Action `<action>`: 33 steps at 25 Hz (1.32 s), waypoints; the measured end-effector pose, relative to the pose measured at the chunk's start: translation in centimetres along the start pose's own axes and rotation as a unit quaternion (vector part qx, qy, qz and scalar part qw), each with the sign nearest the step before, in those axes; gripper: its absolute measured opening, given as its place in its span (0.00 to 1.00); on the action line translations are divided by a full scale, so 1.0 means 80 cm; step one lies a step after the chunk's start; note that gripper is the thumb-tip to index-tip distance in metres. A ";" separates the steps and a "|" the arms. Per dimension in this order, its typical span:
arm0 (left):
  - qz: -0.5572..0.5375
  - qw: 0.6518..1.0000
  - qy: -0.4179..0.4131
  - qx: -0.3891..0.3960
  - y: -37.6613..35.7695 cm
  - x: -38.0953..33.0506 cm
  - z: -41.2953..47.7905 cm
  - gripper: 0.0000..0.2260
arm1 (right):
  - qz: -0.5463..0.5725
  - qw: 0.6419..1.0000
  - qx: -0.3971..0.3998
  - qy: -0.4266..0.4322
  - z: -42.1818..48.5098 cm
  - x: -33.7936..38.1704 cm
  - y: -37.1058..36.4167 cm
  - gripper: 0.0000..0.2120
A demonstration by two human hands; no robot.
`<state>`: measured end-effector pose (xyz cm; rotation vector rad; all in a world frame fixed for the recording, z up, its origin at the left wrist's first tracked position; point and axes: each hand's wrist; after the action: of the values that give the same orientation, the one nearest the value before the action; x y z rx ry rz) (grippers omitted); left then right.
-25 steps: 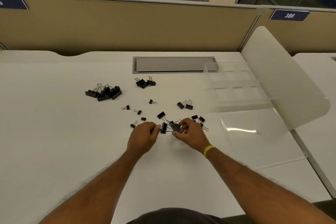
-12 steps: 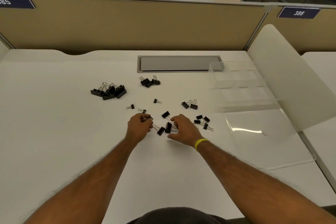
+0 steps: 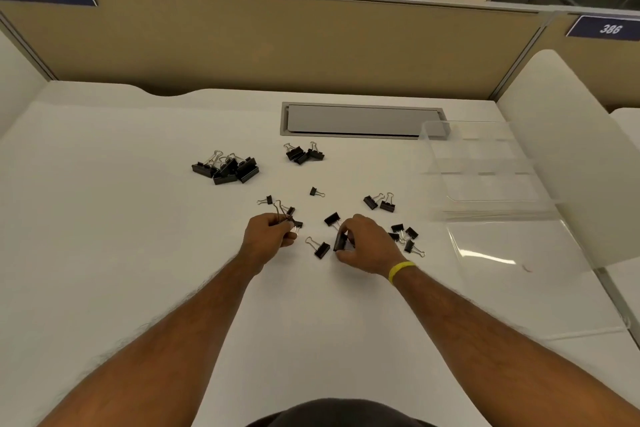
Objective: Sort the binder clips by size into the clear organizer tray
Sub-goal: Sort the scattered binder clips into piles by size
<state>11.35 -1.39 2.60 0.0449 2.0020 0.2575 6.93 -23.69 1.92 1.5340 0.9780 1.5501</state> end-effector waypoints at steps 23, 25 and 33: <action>-0.085 0.996 0.019 0.036 -0.060 -0.042 0.075 0.07 | 0.531 0.764 -0.072 -0.358 0.134 0.047 -0.004 0.09; -0.076 0.996 0.015 0.033 -0.064 -0.050 0.092 0.08 | 0.483 0.798 -0.074 -0.352 0.150 0.041 -0.005 0.08; 0.008 0.997 -0.045 -0.066 -0.083 -0.111 0.177 0.07 | 0.429 0.833 -0.122 -0.327 0.241 0.025 0.002 0.13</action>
<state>28.44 -6.92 3.35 -0.0110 1.8914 0.3916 26.16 -21.57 2.92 2.2202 -0.3637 1.3972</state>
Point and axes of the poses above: each hand's wrist, its own z-axis towards the middle knuckle, its own y-axis out of the back of the hand, x = y × z, and after that the axes turned 12 degrees about -x, right-handed
